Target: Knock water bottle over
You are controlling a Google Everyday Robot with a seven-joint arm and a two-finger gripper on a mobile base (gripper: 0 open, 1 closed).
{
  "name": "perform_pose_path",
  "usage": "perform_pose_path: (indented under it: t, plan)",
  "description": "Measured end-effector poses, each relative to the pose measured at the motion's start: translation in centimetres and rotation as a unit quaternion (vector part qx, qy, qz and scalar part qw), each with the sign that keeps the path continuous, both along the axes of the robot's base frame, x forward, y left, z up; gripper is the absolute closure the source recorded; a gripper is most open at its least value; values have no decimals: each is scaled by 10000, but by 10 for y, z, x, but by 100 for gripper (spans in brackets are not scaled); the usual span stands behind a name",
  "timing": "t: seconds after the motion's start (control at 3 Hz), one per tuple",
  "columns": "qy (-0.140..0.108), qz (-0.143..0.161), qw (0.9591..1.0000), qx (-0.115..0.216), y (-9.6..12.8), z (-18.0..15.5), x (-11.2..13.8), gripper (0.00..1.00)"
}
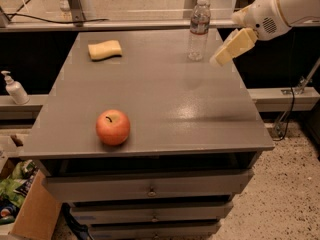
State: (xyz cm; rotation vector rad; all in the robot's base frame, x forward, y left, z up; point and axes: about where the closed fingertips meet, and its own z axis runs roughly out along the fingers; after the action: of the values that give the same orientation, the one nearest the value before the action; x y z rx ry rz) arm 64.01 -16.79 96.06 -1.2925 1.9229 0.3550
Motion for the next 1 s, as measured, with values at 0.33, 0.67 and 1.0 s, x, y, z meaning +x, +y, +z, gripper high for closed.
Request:
perform_pose_path:
  t: [0.33,0.67,1.0]
  plan:
    - [-78,-136,9986,509,4,-14,23,0]
    - [-292,-314,9944,968,9,-25,63,0]
    - [-437,-373,9903,1265,12,-32,102,0]
